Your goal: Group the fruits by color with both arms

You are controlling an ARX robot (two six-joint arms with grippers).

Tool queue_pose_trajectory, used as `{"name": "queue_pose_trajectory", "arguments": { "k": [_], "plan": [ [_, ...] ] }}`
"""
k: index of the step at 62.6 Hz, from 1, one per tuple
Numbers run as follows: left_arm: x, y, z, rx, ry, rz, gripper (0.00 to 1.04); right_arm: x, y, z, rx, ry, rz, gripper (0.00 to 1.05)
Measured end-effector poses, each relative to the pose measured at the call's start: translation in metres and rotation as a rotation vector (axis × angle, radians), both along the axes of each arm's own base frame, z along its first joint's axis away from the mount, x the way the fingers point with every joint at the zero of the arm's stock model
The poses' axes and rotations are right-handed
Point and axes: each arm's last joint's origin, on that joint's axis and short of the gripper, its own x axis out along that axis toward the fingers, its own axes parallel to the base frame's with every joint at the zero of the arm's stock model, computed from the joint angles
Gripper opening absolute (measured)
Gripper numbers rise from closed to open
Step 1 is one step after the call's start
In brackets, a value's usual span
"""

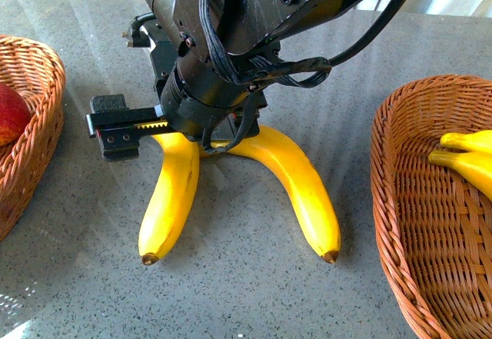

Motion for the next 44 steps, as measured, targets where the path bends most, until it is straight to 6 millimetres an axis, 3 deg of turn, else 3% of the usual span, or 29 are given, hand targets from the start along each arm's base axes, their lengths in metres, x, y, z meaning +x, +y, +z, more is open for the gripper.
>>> {"name": "queue_pose_trajectory", "arguments": {
  "k": [18, 39, 44],
  "plan": [
    [0.0, 0.0, 0.0, 0.0, 0.0, 0.0, 0.96, -0.0008, 0.0049, -0.0024, -0.03, -0.008, 0.03, 0.94],
    [0.0, 0.0, 0.0, 0.0, 0.0, 0.0, 0.96, -0.0019, 0.0058, -0.0074, -0.058, -0.009, 0.034, 0.39],
    [0.0, 0.0, 0.0, 0.0, 0.0, 0.0, 0.96, -0.0005, 0.0049, -0.007, -0.047, -0.006, 0.03, 0.37]
  ]
}}
